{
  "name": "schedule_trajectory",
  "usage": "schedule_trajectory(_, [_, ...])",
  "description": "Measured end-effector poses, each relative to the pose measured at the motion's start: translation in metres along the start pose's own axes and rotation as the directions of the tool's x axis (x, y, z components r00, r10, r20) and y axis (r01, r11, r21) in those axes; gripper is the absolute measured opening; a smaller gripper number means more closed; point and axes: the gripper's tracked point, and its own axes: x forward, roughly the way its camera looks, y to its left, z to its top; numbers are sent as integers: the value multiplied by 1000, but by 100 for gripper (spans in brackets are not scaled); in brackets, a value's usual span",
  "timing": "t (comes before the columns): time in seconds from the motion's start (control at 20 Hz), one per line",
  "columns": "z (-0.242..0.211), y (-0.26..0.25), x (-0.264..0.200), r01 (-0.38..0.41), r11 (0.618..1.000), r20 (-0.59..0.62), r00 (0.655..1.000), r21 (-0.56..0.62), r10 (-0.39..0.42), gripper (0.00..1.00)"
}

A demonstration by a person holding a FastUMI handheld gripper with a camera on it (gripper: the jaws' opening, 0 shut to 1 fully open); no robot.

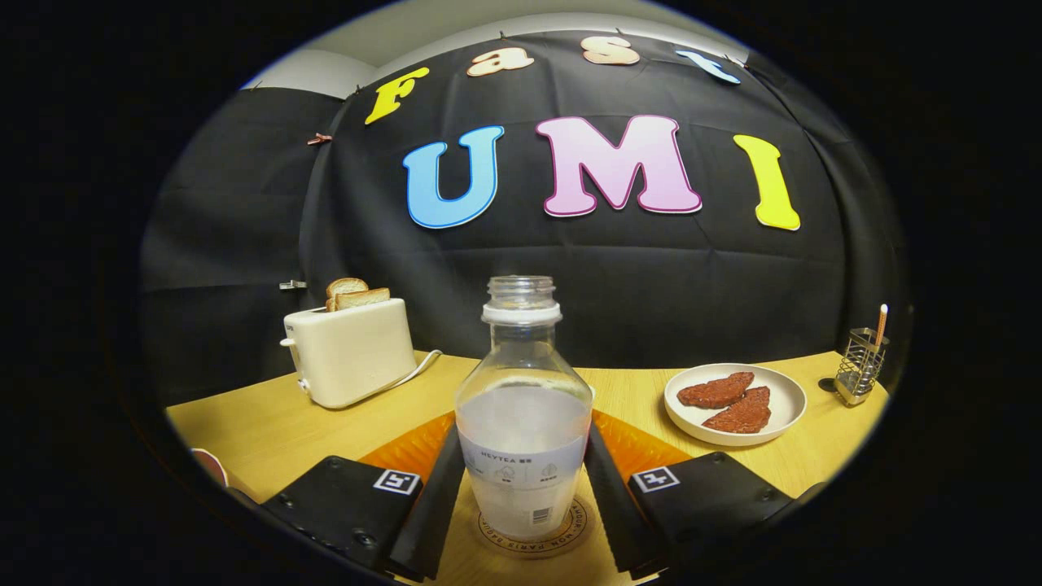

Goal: Take the bottle from table, then pour the juice into the cup, finally place the bottle on the coaster

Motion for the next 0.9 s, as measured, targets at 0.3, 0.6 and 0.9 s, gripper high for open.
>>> schedule_trajectory(0.3, [-4, 3, -3, -5, 1000, -19, 1000, 12, 6, 85])
schedule_trajectory(0.6, [-2, -1, -13, 15, 999, -42, 999, 50, -13, 100])
schedule_trajectory(0.9, [23, -5, -45, 6, 999, -31, 1000, 43, -4, 100])
